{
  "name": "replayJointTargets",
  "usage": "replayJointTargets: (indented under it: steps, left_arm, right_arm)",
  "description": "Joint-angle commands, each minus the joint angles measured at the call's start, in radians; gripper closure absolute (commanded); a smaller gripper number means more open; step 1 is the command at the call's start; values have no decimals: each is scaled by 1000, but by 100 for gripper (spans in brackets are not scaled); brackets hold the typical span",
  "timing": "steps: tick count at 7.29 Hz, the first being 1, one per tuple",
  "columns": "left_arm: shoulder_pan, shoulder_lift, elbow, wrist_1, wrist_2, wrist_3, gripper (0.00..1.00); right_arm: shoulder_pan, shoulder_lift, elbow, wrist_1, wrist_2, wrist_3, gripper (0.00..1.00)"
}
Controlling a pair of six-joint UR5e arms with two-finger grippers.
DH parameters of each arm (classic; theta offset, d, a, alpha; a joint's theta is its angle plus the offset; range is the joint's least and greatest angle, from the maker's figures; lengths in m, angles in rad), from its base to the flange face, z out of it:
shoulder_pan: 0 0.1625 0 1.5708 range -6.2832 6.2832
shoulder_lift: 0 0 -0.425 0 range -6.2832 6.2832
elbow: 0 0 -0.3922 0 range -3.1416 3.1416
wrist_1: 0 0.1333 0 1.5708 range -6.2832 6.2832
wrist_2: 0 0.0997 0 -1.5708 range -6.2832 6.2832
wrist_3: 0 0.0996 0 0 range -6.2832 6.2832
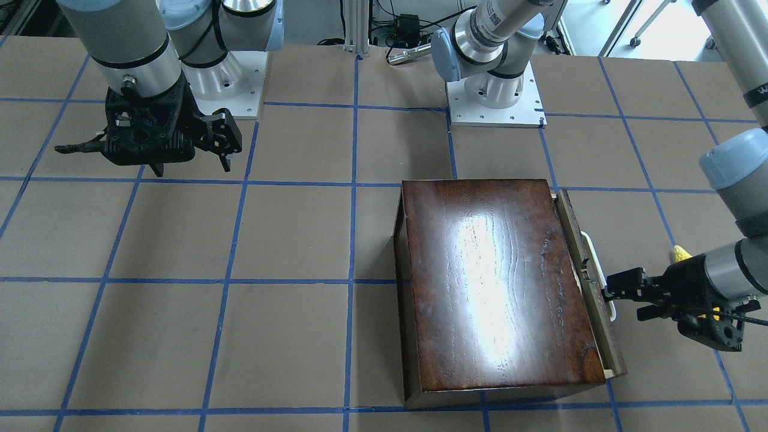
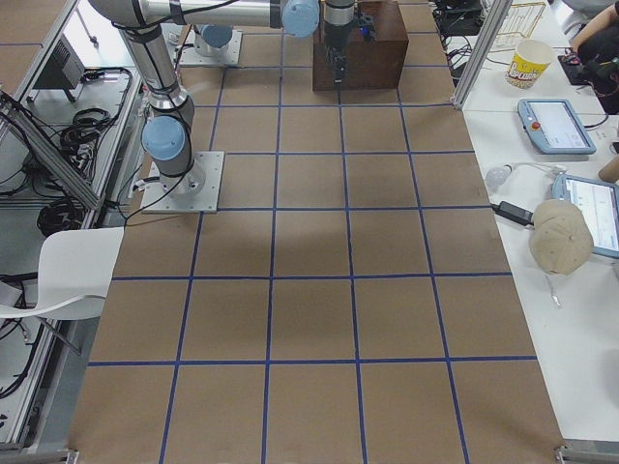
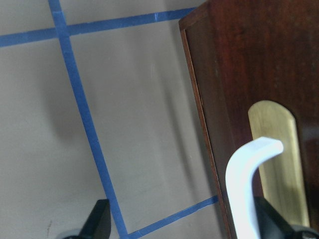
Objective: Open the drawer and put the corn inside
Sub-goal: 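Pull the white handle with the left gripper, sliding the drawer open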
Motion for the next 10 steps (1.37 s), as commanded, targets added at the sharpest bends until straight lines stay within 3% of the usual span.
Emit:
replayJointTargets:
  steps: [1,10]
  left_arm:
    - [1,-8,11,0,14,24,0]
    - [33,-19,34,-3,17,85,0]
  right_arm:
    - [-1,0,0,0,0,0,0]
    - [-1,0,0,0,0,0,0]
